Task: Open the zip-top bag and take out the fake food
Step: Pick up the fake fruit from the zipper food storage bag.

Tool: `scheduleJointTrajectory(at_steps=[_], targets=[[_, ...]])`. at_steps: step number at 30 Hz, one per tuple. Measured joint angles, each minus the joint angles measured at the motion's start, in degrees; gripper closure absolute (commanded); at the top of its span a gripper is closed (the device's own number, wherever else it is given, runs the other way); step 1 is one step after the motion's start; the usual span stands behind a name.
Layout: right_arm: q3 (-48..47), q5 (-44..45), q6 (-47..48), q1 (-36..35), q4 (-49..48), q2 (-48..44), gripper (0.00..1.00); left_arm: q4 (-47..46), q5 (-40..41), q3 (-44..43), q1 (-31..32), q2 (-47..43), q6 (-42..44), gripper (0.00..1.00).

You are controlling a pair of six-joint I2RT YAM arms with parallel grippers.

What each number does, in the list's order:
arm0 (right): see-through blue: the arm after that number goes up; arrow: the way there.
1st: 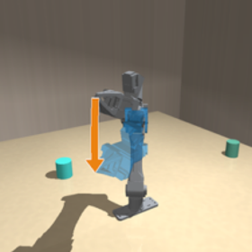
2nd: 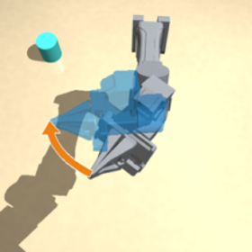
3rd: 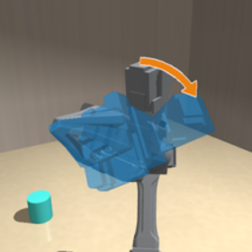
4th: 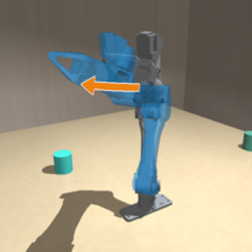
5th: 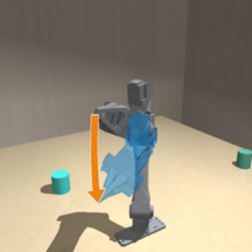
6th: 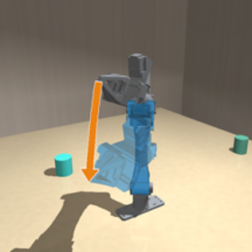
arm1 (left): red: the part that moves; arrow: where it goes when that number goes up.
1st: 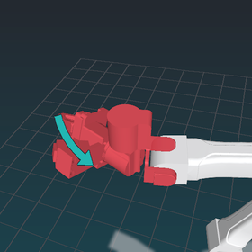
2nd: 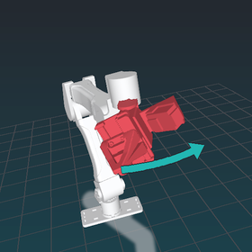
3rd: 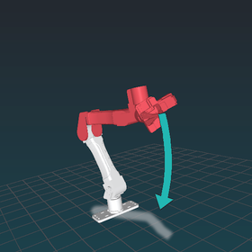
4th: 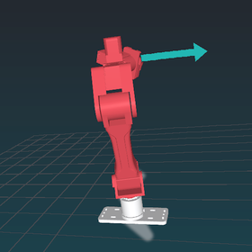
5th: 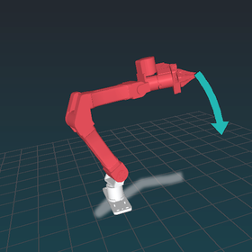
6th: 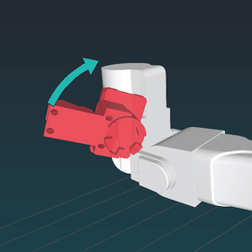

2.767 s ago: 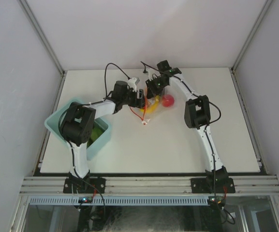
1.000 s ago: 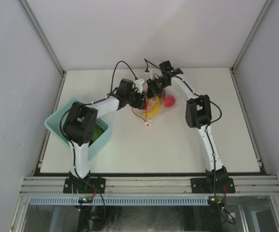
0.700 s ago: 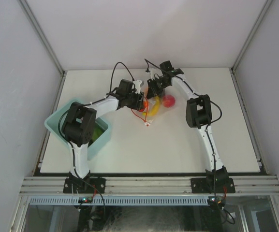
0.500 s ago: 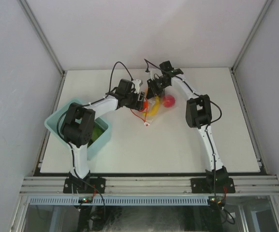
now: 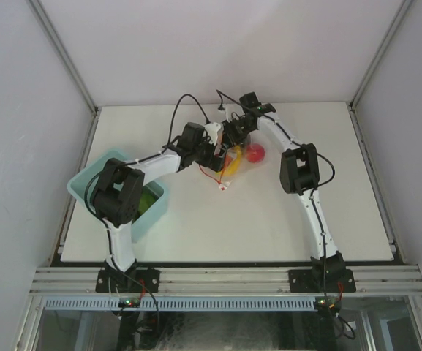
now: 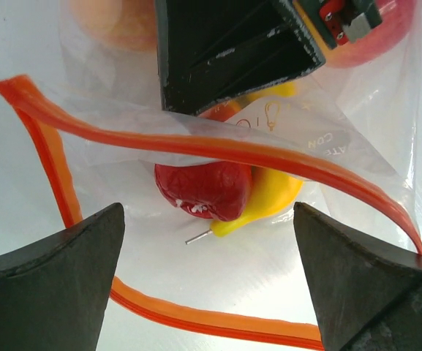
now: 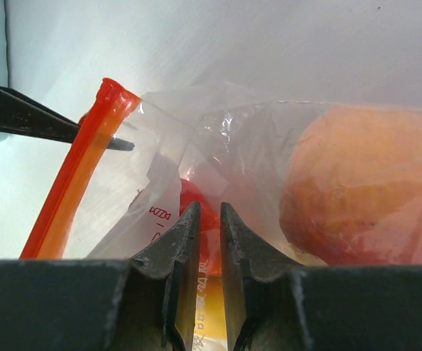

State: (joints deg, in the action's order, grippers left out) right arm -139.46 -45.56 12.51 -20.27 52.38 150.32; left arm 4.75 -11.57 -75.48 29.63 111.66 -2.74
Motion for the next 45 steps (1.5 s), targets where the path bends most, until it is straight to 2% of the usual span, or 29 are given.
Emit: scheduleJointTrajectory(at_steps=[4,6,11,14,17,21,31,35,41,45], targets=[[-0.3,-0.1,0.3,-0.1,1.0,0.0,0.84,-1.3,-1.5,0.4,0.0,0.0,1.3,0.0],[-0.6,-0.1,0.4,-0.1,1.4,0.0,0.84,-1.9,-2.1,0.4,0.0,0.0,1.6,0.04],[-0.8,-0.5,0.4,-0.2,1.4,0.0,0.85,-2.3,-2.2,0.1,0.0,0.2,1.5,0.27],[-0.8,-0.6,0.4,-0.2,1.4,0.0,0.85,-1.6,-2.1,-1.3,0.0,1.7,0.8,0.36],[-0.8,-0.6,0.4,-0.2,1.5,0.0,0.85,-1.2,-2.1,-3.4,0.0,3.8,0.0,0.35],[-0.8,-0.6,0.4,-0.2,1.5,0.0,0.85,-0.5,-1.1,-4.6,0.0,5.3,-1.7,0.3],[-0.9,-0.6,0.4,-0.2,1.7,0.0,0.85,1.3,1.7,-9.1,0.2,8.7,-5.9,0.32],[-0.9,-0.4,0.4,0.0,1.9,0.2,0.85,2.1,2.1,-9.9,0.5,9.6,-6.8,0.41],[-0.9,-0.3,0.3,0.3,1.8,0.3,0.83,3.0,2.0,-11.1,0.7,10.2,-7.2,0.69],[-0.8,-0.4,-0.3,0.7,0.9,0.3,0.8,3.1,2.0,-11.1,0.7,10.2,-7.2,0.79]])
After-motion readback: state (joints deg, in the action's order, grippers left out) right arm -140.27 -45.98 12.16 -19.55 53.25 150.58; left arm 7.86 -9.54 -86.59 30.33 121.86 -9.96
